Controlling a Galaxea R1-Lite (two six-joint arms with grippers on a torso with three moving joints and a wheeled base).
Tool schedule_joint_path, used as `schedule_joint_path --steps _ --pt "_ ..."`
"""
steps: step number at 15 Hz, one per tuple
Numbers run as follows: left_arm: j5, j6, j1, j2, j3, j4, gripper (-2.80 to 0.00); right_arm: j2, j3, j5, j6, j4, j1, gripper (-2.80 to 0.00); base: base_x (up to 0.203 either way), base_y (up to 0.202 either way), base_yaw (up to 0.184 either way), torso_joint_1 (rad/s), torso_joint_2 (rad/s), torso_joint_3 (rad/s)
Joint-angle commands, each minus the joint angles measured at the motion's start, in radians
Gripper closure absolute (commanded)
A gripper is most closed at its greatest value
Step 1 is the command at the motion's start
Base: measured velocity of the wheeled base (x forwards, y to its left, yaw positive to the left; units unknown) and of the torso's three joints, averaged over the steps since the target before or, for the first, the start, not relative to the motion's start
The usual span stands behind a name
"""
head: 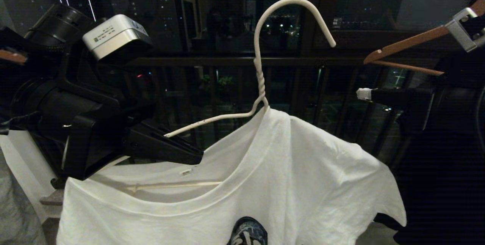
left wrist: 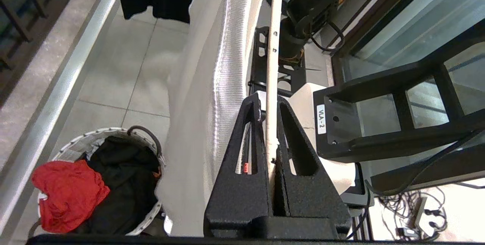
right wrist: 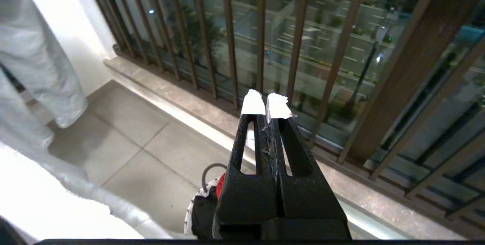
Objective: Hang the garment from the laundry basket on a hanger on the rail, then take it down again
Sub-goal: Hang the clothes rack on the clothesline
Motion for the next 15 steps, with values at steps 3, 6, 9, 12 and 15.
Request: schedule_joint_path --steps 3,6,9,12,15 --pt "-0.007 0.014 -0.002 0.024 0.005 0.001 0.00 -0.004 0.002 0.002 -0.001 -0.002 0.002 0.00 0.000 0.000 0.000 0.264 -0.60 -0.322" --pt "-0.007 0.026 -0.002 0.022 0.006 0.003 0.00 -0.009 0.003 0.001 -0.001 -0.002 0.000 0.00 0.000 0.000 0.000 0.265 -0.58 -0.318" --pt "-0.007 0.026 -0.002 0.021 0.006 0.003 0.00 -0.013 0.003 0.001 -0.001 -0.002 0.000 0.00 0.000 0.000 0.000 0.187 -0.38 -0.206" --pt "-0.007 0.023 -0.002 0.021 0.006 0.003 0.00 -0.015 0.007 0.001 0.000 -0.005 0.000 0.00 0.000 0.000 0.000 0.162 -0.34 -0.181" --pt "-0.008 0.019 0.000 0.019 0.008 0.000 0.00 -0.030 0.015 0.019 0.002 -0.008 -0.003 0.00 0.000 0.000 0.000 0.089 -0.18 -0.091"
